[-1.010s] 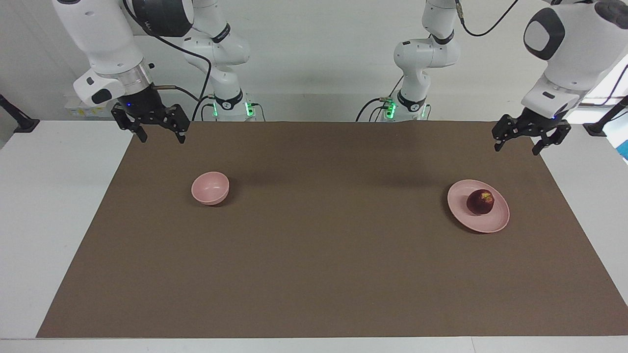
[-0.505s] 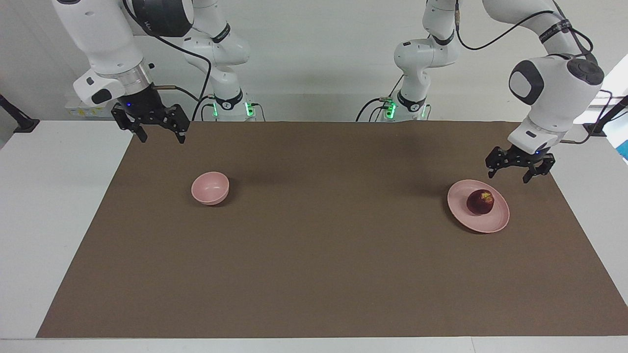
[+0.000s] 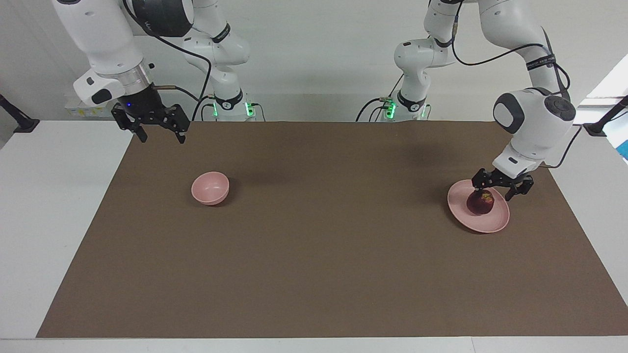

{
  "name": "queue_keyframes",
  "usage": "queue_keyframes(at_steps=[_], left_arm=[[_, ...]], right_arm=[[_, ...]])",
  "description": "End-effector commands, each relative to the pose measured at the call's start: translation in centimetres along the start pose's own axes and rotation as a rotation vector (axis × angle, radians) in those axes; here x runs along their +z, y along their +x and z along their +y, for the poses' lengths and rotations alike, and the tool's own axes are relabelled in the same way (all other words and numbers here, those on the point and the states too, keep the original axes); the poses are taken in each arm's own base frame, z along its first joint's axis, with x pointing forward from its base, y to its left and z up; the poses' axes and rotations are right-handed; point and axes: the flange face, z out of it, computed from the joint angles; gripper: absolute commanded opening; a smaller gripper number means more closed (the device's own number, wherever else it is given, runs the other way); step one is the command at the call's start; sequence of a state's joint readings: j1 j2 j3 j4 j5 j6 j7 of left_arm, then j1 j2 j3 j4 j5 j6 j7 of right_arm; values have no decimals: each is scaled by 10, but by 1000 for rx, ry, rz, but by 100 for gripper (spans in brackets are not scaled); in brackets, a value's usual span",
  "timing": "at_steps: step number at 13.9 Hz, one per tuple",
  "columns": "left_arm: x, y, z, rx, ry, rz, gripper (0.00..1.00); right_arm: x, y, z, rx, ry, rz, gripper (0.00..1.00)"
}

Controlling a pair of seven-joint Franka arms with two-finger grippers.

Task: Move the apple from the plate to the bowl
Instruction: 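Reach the left gripper down to the red apple and grasp it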

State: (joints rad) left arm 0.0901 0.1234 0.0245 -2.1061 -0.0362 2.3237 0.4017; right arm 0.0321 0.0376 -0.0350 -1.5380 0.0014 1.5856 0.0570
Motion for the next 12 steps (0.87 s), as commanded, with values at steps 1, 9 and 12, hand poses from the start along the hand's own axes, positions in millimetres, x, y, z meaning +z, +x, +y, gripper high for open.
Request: queue_keyframes(at_steps=[1, 9, 12], left_arm=[[26, -10, 0, -2, 10, 42, 100], [23, -10, 10, 8, -4, 19, 0], [-20, -9, 13, 15, 7, 58, 0]], right_arm=[[-1, -6, 1, 22, 24, 2, 100], [-1, -6, 1, 24, 24, 2, 100], [-1, -6, 1, 24, 24, 2, 100]])
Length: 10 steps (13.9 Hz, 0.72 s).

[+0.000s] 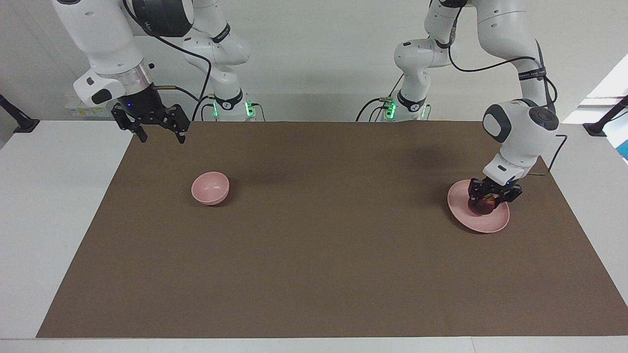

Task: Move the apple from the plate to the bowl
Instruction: 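Reach the left gripper down to the red apple and grasp it, then lift the apple with the left gripper while the right gripper approaches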

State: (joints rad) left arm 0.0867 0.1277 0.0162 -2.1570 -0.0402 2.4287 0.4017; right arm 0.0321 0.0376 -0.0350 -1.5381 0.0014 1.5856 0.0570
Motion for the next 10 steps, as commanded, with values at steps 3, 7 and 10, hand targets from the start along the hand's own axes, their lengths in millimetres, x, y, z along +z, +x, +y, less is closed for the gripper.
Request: queue_keyframes(at_steps=[3, 7, 10], left_arm=[[-78, -6, 25, -1, -96, -64, 0], [-133, 29, 102, -131, -326, -47, 0], [-155, 48, 182, -267, -429, -57, 0]], right_arm=[[-1, -6, 1, 22, 24, 2, 100], [5, -12, -11, -10, 26, -1, 100], [26, -7, -18, -9, 33, 9, 100]])
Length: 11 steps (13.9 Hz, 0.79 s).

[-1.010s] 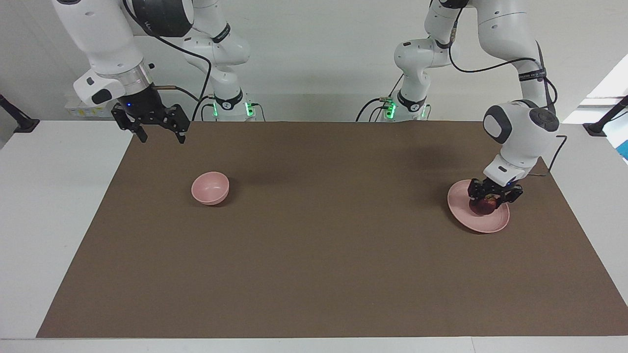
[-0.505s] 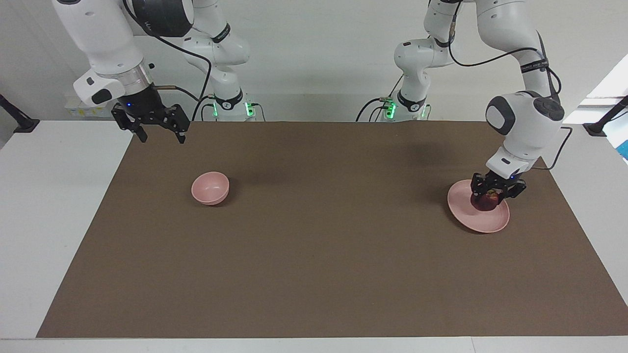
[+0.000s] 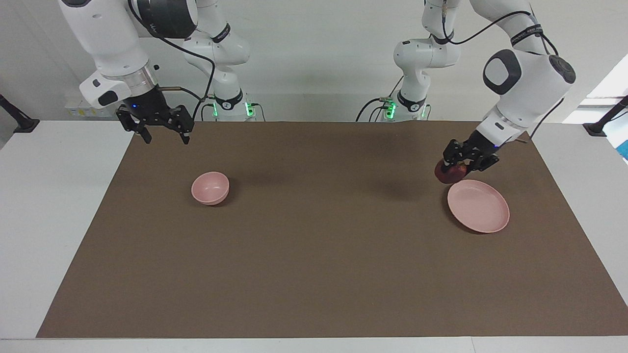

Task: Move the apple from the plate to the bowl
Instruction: 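Lift the apple with the left gripper while the right gripper approaches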

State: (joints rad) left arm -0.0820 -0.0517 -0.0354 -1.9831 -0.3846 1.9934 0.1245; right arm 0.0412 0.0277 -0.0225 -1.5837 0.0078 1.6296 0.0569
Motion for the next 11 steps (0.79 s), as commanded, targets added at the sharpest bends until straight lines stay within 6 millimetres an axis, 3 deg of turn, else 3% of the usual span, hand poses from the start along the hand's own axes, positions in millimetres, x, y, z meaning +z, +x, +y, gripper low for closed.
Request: queue_keyframes(at_steps=[1, 3, 6, 8, 11], left_arm=[[11, -3, 70, -73, -118, -34, 0], [21, -13, 115, -64, -181, -55, 0], [23, -20, 157, -87, -332, -31, 0], [26, -22, 174, -115, -399, 13, 0], [26, -28, 195, -127, -440, 76, 0]], right_arm=[[23, -4, -18, 5, 51, -12, 100], [46, 1, -27, 108, 130, -56, 100], [82, 13, -50, 281, 249, -141, 100], [105, 23, -64, 446, 339, -207, 100], [125, 30, -107, 678, 441, -288, 100]])
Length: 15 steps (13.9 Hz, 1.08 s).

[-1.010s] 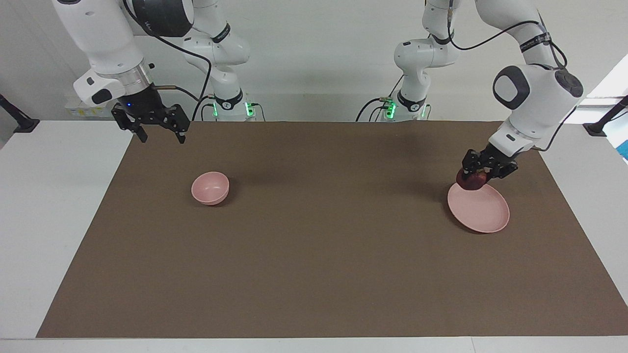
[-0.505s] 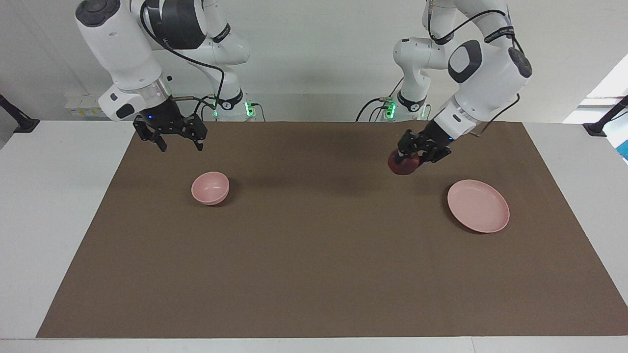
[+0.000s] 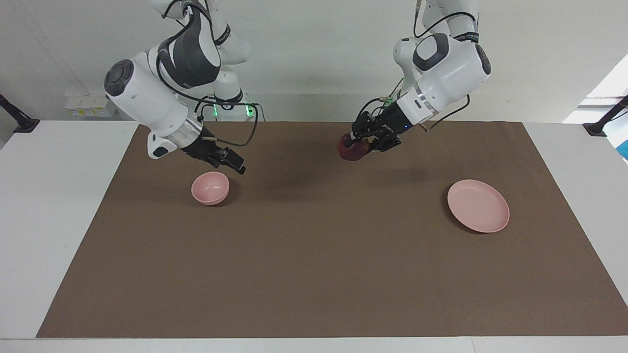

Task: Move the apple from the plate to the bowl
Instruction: 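Lift the apple with the left gripper while the right gripper approaches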

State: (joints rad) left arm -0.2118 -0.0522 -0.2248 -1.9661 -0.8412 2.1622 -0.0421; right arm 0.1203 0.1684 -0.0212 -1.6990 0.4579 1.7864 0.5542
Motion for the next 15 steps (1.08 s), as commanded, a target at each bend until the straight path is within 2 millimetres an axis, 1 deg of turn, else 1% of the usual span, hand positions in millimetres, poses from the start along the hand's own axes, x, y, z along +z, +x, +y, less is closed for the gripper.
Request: queue_keyframes(at_steps=[1, 4, 6, 7, 9, 11, 15], left_arm=[[2, -10, 14, -8, -32, 63, 0], [3, -13, 15, -22, -31, 67, 0], [2, -13, 16, -34, -31, 65, 0], [3, -14, 16, -35, -31, 64, 0], [3, -14, 16, -39, -31, 58, 0], [3, -16, 17, -36, -30, 52, 0], [3, -16, 16, -46, -27, 51, 0]], right_arm=[[25, -12, -29, 213, 102, -67, 100], [45, -20, -54, 424, 210, -182, 100], [51, -31, -70, 537, 257, -237, 100], [50, -34, -75, 586, 286, -260, 100], [61, -56, -97, 627, 294, -290, 100], [67, -73, -111, 658, 308, -324, 100], [72, -91, -124, 675, 320, -359, 100]])
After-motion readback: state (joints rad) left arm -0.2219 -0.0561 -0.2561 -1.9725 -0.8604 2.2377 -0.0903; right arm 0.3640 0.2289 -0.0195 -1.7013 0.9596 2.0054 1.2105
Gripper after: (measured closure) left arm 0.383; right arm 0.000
